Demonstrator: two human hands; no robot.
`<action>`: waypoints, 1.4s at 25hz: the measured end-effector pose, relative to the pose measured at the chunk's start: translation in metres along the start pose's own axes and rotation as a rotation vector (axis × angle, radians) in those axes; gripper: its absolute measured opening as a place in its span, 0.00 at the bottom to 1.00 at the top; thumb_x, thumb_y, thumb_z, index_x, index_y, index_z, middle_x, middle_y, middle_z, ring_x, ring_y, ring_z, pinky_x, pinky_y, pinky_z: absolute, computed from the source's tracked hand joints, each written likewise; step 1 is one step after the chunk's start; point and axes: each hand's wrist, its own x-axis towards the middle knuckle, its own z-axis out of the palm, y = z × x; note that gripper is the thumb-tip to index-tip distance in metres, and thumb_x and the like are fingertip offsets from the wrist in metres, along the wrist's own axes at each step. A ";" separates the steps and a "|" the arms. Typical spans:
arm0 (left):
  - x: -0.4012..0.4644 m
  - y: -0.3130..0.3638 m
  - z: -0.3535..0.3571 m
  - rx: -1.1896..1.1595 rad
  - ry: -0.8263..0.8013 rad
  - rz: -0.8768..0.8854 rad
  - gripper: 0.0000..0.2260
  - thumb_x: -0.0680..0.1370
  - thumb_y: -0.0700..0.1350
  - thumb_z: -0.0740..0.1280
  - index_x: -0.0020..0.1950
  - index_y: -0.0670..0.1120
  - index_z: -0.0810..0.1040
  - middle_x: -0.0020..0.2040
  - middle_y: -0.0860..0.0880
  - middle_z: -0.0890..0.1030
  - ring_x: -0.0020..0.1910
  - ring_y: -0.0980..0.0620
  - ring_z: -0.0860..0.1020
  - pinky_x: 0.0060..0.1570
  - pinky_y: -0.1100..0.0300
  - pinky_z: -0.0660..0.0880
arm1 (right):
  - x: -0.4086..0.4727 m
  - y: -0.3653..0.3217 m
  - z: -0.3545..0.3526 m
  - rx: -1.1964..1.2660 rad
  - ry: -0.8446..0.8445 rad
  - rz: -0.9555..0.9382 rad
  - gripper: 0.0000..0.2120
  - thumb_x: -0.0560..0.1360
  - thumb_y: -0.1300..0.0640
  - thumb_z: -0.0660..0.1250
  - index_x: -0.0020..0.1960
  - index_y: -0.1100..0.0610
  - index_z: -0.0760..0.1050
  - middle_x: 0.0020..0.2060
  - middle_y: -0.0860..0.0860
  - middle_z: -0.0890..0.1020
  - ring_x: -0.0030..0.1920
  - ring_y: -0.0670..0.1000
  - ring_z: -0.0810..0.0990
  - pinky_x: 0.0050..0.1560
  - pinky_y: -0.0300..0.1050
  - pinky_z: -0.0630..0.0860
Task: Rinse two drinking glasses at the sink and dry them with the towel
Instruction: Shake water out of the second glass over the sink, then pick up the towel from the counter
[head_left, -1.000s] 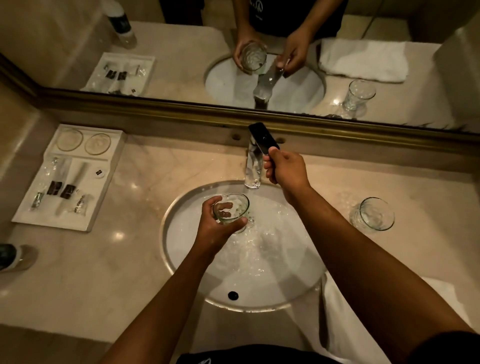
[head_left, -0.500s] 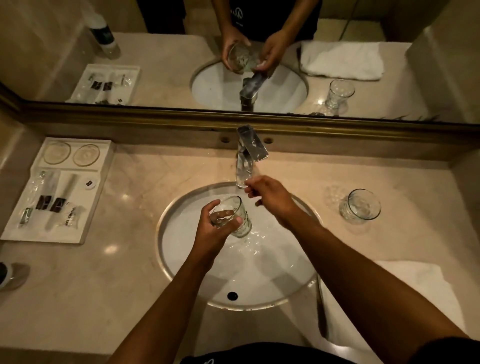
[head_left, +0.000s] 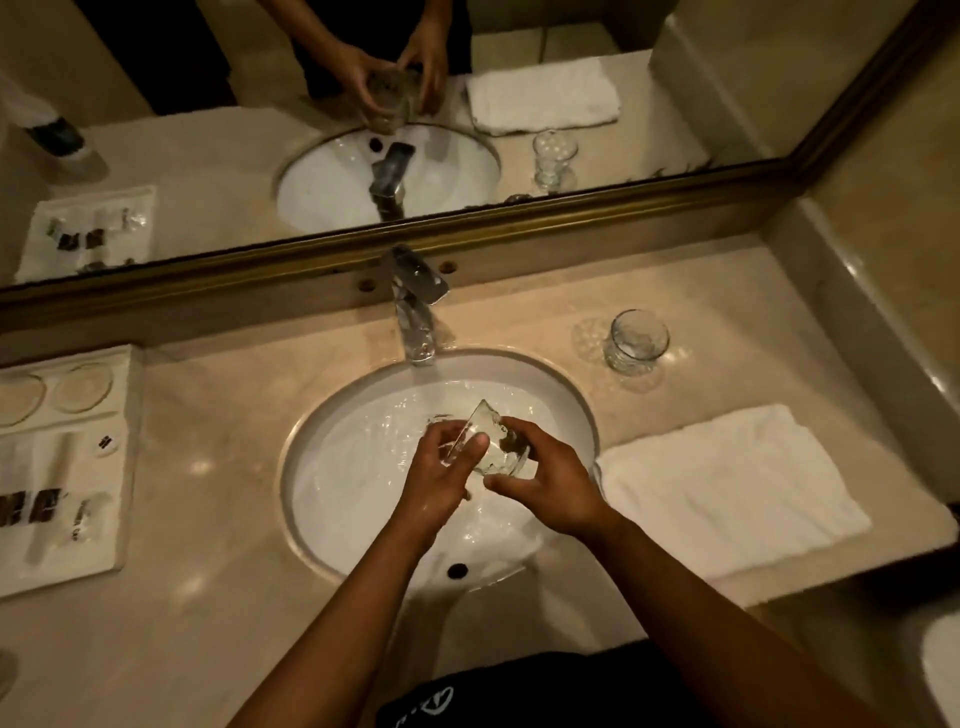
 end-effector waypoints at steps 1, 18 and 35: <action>-0.001 0.002 0.004 0.133 0.019 0.076 0.11 0.77 0.54 0.73 0.57 0.53 0.80 0.60 0.52 0.79 0.57 0.56 0.79 0.51 0.62 0.77 | -0.006 0.004 -0.006 -0.028 0.023 0.017 0.36 0.68 0.47 0.80 0.72 0.47 0.71 0.61 0.42 0.80 0.58 0.40 0.78 0.59 0.30 0.71; -0.033 -0.001 0.089 -0.033 0.129 -0.192 0.05 0.81 0.36 0.64 0.47 0.37 0.77 0.34 0.41 0.81 0.34 0.46 0.77 0.35 0.53 0.73 | -0.095 0.147 -0.062 -0.743 0.163 0.261 0.39 0.64 0.36 0.67 0.67 0.58 0.71 0.63 0.57 0.74 0.63 0.59 0.72 0.60 0.55 0.73; -0.057 0.029 0.157 0.053 -0.158 -0.067 0.05 0.83 0.37 0.65 0.51 0.38 0.80 0.37 0.45 0.81 0.36 0.49 0.77 0.35 0.57 0.71 | -0.113 0.061 -0.192 0.352 0.290 0.198 0.02 0.74 0.57 0.73 0.44 0.51 0.84 0.38 0.43 0.85 0.40 0.46 0.82 0.41 0.40 0.75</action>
